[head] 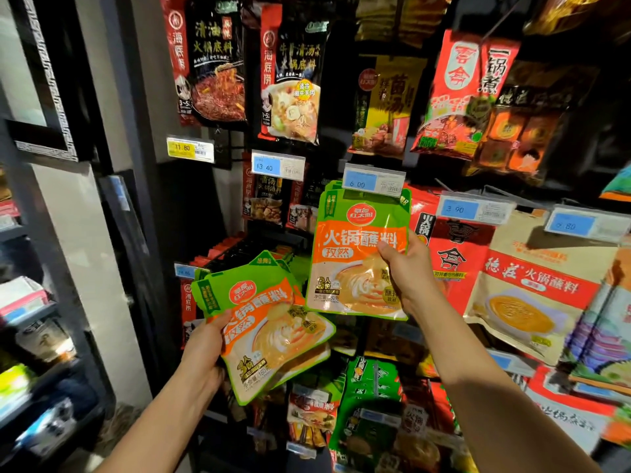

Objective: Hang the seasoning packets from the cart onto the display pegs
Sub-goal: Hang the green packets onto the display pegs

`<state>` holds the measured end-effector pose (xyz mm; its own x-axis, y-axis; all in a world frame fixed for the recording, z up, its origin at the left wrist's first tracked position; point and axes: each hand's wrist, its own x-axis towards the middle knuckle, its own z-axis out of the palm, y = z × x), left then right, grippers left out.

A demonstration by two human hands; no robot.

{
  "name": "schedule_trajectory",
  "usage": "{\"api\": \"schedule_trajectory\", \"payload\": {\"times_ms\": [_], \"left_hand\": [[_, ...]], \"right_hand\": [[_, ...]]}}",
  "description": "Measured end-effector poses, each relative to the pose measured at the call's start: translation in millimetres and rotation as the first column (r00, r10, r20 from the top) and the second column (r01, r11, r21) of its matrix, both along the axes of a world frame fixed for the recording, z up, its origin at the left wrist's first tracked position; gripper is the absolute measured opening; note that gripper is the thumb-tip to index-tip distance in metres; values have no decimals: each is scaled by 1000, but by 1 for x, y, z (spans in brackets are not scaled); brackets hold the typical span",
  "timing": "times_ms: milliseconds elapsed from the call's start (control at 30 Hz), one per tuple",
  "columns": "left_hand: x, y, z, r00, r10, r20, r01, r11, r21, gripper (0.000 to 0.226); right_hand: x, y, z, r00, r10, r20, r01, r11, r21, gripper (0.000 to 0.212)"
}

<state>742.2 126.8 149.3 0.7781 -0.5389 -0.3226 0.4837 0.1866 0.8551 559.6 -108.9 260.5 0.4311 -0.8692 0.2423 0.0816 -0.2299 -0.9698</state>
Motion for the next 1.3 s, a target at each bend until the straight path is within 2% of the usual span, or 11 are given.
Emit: {"api": "schedule_trajectory", "payload": {"times_ms": [133, 233, 333, 433, 533, 633, 833, 900, 1033, 1133, 1300], "left_hand": [[3, 2, -1, 1000, 19, -3, -19, 1000, 4, 12], [6, 3, 0, 1000, 25, -16, -25, 1000, -7, 10], [9, 4, -1, 999, 30, -26, -30, 999, -20, 11], [11, 5, 0, 999, 30, -38, -31, 999, -29, 16], [14, 5, 1, 998, 47, -35, -48, 998, -37, 15], [15, 4, 4, 999, 43, -31, -44, 998, -46, 15], [9, 1, 8, 999, 13, -45, -15, 998, -53, 15], [6, -2, 9, 999, -10, -37, 8, 998, -66, 18], [-3, -13, 11, 997, -74, -24, 73, 996, -56, 30], [-16, -26, 13, 992, -125, -16, 124, 991, -44, 31], [-29, -38, 8, 987, -161, -11, 160, 986, -41, 29]], "right_hand": [[7, 1, -2, 999, -52, 3, 52, 999, -5, 69], [8, 1, 0, 996, -85, 3, 85, 996, 18, 47], [8, -2, -2, 995, -98, 10, 97, 994, 59, 52], [11, -4, 3, 994, -110, -24, 111, 993, 42, 33], [24, -9, 12, 970, -195, -149, 181, 978, -101, 25], [39, -19, 9, 870, -347, -350, 262, 927, -270, 32], [33, -12, -4, 677, -349, -648, 172, 931, -322, 34], [20, -3, -10, 682, -340, -648, 152, 932, -329, 24], [8, 43, -14, 925, 96, -368, -98, 995, 14, 34], [8, 66, -16, 865, 257, -432, -283, 959, 3, 37], [-3, 62, -48, 830, 321, -457, -342, 939, 38, 46]]}}
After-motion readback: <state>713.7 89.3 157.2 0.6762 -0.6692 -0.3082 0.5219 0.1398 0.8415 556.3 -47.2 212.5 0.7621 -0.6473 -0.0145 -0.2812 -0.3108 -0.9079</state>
